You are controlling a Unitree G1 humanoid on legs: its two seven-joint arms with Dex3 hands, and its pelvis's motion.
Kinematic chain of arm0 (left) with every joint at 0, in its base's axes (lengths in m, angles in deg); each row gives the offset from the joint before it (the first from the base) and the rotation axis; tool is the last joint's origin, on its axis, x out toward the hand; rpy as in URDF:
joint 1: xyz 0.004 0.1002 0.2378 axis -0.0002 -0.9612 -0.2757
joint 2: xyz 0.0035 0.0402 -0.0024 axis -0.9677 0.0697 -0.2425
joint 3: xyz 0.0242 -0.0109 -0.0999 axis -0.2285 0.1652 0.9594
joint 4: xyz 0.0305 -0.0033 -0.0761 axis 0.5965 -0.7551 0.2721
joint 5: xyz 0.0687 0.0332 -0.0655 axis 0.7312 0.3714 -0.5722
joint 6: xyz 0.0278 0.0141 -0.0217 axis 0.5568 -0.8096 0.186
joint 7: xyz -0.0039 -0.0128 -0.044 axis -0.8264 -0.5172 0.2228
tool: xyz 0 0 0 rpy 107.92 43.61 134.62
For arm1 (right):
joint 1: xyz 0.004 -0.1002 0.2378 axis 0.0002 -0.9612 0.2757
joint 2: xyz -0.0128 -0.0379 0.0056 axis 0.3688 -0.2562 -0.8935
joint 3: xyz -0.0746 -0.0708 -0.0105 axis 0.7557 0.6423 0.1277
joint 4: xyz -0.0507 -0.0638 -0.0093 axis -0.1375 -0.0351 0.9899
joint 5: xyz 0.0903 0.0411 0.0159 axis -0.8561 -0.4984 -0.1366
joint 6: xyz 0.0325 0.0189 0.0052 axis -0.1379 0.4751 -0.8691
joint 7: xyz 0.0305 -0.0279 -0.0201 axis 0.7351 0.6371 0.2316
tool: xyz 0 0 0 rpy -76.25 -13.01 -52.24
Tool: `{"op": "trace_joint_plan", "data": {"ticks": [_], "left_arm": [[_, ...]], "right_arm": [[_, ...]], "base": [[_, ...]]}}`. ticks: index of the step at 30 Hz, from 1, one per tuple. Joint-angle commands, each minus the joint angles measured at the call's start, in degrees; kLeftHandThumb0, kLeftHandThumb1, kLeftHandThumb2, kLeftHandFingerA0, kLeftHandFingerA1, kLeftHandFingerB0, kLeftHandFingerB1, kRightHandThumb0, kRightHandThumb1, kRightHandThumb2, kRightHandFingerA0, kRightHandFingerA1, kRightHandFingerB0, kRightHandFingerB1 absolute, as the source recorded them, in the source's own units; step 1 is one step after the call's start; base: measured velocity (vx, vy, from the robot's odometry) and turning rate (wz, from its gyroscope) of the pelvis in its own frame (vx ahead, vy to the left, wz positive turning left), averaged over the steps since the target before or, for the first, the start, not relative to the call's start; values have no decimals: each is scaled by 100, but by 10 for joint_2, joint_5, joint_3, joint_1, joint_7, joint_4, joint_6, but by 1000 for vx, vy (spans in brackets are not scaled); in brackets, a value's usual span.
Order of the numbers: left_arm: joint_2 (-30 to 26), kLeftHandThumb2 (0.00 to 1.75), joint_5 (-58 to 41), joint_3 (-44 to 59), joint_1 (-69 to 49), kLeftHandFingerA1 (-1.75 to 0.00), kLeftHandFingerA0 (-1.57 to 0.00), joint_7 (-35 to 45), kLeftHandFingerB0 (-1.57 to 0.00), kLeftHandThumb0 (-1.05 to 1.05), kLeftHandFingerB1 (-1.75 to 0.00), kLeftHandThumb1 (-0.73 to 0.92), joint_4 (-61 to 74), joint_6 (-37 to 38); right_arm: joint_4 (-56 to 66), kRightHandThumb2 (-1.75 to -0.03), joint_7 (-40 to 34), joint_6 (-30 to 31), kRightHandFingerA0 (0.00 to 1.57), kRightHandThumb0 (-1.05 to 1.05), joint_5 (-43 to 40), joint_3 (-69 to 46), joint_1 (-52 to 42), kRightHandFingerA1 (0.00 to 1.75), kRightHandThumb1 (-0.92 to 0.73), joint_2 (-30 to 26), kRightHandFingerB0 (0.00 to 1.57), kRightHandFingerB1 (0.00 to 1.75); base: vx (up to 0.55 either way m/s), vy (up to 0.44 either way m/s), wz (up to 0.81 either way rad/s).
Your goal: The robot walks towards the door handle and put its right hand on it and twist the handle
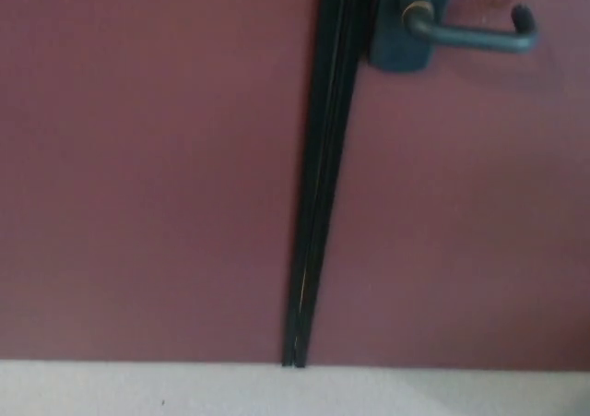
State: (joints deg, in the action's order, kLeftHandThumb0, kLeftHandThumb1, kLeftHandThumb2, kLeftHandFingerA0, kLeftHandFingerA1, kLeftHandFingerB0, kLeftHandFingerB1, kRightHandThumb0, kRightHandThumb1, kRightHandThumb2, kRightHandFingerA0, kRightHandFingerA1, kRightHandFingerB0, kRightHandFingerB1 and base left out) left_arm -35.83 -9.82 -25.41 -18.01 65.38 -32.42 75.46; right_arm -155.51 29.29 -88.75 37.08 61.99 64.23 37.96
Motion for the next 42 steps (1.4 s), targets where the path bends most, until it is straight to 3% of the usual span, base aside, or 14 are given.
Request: {"op": "trace_joint_plan", "data": {"ticks": [1, 30, 42], "left_arm": [[-2, 58, 2, -8, -2, -47, -60, 7, -43, -9, -39, 64, 0, 0], [-4, 58, -8, -7, -7, -49, -63, 13, -45, -11, -40, 65, 4, 6], [-7, 58, -3, -7, -5, -50, -64, 16, -46, -11, -40, 65, -4, 3]], "right_arm": [[3, -59, 12, 1, 72, -24, -5, -3, -4, 55, -62, -5, 39, 38], [-4, -59, 26, 18, 64, -23, 11, 27, 5, 48, -64, -7, 45, 39], [-6, -60, 30, 22, 62, -24, 21, 43, 10, 47, -66, -6, 45, 38]], "base": [[270, -319, -79], [107, -72, 1], [-23, 106, -4]]}}
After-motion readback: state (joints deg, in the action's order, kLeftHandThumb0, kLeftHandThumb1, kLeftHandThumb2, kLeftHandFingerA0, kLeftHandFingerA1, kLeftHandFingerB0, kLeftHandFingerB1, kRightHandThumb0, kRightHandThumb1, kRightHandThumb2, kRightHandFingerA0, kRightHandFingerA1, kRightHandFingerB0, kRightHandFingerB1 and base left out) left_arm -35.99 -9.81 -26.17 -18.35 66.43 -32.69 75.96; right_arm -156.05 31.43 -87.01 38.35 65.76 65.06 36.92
